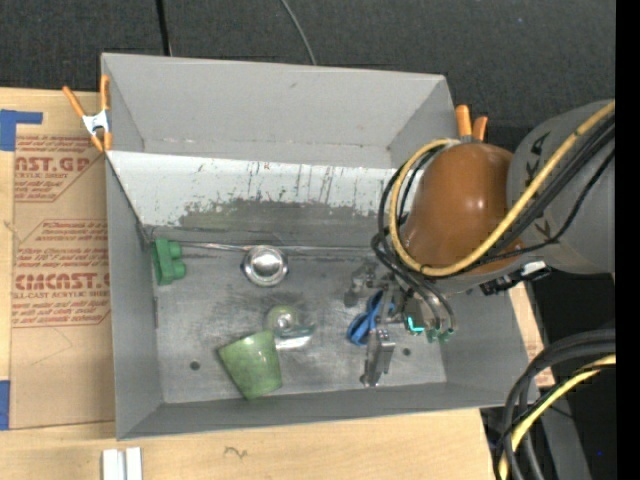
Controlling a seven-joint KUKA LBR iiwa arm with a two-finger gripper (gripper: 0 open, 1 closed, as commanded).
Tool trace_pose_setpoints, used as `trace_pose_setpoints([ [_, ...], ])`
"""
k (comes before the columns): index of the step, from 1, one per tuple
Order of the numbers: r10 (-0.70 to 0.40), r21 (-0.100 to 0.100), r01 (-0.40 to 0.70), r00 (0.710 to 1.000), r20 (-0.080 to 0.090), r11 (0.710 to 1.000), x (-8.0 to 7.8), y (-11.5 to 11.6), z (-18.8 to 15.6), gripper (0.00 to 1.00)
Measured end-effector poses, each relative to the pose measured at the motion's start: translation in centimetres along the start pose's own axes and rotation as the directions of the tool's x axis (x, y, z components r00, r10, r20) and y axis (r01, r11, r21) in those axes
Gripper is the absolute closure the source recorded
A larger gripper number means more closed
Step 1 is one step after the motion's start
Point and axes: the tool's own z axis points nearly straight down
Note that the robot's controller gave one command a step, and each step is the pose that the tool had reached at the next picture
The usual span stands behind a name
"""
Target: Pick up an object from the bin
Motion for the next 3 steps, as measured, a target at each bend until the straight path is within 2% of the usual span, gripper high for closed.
trace_pose_setpoints([
  [1,0.066,0.0,-0.066,0.998,0.013,0.998,-2.56,-5.35,9.98,0.0],
  [2,0.063,0.0,-0.063,0.998,0.012,0.998,-2.56,-5.21,9.63,1.0],
  [3,0.062,0.0,-0.062,0.998,0.007,0.998,-2.43,-5.2,9.69,0.0],
])
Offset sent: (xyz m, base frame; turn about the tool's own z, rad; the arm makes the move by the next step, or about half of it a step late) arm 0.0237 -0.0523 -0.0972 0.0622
